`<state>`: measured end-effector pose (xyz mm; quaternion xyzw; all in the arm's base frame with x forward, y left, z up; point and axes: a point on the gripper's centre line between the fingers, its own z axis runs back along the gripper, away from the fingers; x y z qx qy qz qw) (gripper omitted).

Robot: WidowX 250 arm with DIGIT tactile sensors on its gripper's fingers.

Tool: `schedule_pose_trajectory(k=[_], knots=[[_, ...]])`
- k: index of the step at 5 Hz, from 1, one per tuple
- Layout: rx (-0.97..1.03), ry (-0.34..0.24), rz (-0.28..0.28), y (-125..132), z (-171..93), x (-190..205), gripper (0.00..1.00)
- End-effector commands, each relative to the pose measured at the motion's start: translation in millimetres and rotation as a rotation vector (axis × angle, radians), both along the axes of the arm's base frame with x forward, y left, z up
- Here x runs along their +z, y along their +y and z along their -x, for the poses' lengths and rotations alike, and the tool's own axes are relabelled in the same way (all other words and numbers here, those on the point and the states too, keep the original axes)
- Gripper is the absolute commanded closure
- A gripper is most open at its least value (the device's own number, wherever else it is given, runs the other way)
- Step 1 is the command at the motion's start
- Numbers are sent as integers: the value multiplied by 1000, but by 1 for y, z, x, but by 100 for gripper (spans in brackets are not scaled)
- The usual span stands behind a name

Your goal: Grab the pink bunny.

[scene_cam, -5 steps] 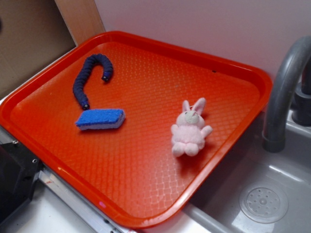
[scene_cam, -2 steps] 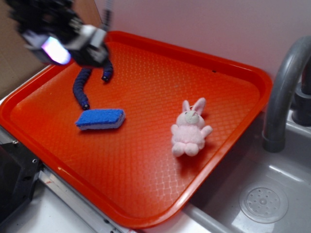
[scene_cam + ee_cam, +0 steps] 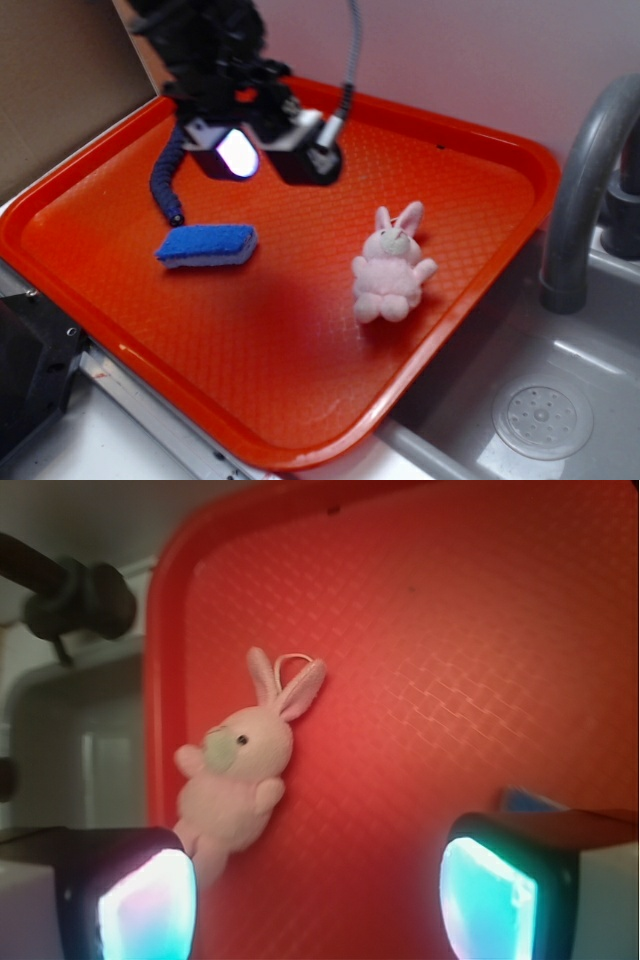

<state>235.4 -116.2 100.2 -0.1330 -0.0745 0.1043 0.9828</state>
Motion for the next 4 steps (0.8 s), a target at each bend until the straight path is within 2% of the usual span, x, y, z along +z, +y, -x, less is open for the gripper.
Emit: schedule_pose_trajectory(k=[1, 4], knots=[[-123, 4, -29, -39, -31, -19, 0], [-274, 90, -81, -74, -26, -64, 0]])
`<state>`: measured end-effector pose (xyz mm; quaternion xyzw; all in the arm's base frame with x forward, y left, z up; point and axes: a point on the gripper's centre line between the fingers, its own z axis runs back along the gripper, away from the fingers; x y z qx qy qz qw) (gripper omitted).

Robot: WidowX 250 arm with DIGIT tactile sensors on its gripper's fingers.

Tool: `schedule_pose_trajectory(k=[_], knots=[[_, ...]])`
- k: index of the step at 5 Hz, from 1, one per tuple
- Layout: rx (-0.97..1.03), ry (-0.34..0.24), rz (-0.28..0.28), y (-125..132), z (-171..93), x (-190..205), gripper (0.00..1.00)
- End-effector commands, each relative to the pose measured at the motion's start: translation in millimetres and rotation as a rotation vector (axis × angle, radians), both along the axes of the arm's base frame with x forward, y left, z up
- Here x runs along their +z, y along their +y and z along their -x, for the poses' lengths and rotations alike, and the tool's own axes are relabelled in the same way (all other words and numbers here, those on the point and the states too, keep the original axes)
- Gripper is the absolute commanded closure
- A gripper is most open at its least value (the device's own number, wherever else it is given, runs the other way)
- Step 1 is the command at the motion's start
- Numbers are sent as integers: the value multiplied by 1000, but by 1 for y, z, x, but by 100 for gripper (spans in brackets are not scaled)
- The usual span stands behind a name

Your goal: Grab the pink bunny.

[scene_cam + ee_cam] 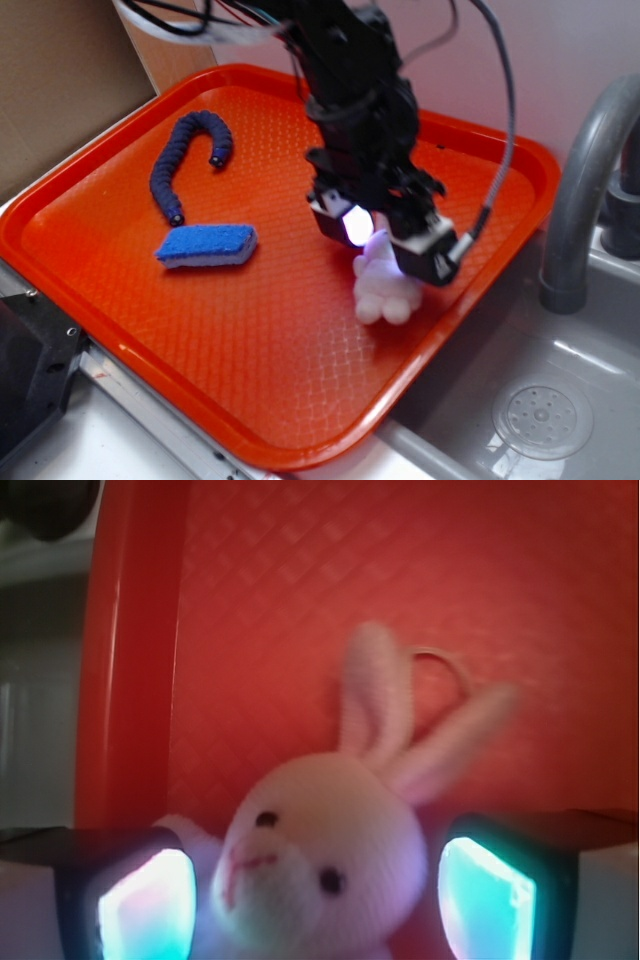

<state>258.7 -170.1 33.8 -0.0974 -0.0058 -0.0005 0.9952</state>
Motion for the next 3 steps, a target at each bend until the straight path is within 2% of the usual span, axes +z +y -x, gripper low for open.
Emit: schedule_pose_trajectory(k=[1, 2, 3], knots=[[-36, -18, -62, -21, 0, -2, 8], [-8, -43, -73, -12, 2, 9, 100], [66, 7, -99, 12, 4, 29, 100]])
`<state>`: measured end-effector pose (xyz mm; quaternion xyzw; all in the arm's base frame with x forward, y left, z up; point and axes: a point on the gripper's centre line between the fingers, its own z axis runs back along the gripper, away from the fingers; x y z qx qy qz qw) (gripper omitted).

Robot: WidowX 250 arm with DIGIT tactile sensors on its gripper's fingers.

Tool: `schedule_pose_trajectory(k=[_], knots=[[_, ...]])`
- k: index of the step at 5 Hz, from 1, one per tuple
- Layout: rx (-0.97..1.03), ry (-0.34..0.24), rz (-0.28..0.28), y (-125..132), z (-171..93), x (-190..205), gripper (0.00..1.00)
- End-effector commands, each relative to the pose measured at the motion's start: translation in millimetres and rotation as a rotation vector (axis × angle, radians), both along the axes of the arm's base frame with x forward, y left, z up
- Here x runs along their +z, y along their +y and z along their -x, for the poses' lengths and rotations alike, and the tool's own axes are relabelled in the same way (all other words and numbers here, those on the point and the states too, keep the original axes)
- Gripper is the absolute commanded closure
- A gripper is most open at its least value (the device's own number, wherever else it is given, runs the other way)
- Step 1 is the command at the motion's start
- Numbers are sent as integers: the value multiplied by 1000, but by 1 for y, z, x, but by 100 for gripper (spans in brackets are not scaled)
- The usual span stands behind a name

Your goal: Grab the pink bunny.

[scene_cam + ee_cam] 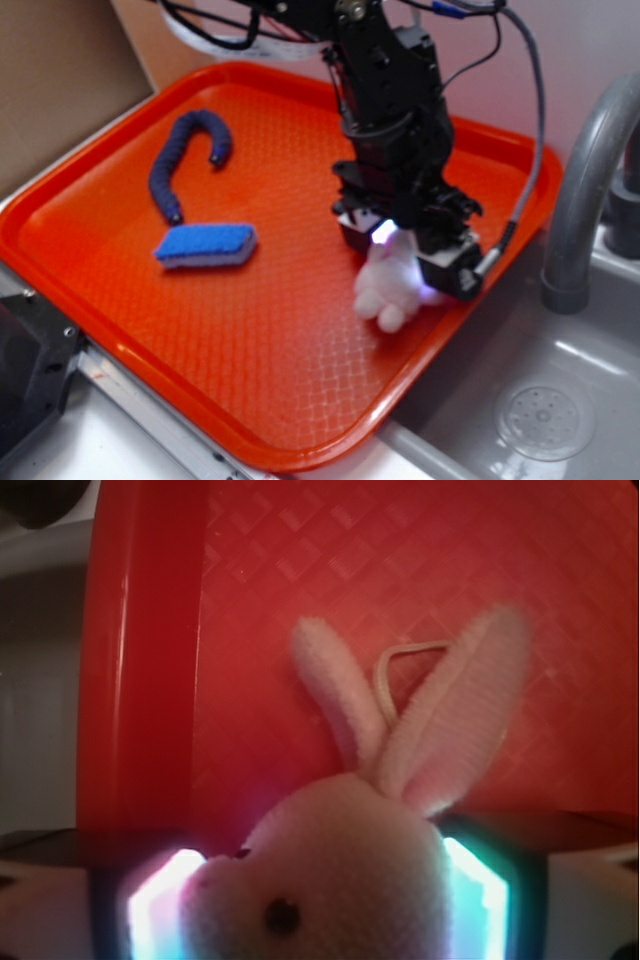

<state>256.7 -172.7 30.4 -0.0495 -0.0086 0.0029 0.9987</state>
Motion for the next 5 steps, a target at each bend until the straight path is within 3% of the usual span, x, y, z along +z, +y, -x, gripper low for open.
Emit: schedule_pose_trajectory(k=[1, 2, 3, 4, 5], knots=[[15, 39, -35, 48, 8, 72, 100], [-6, 42, -38, 72, 22, 112, 100], [-29, -64, -56, 95, 47, 157, 100], [-2, -85, -61, 107, 67, 186, 100], [53, -61, -8, 107, 69, 185, 100]])
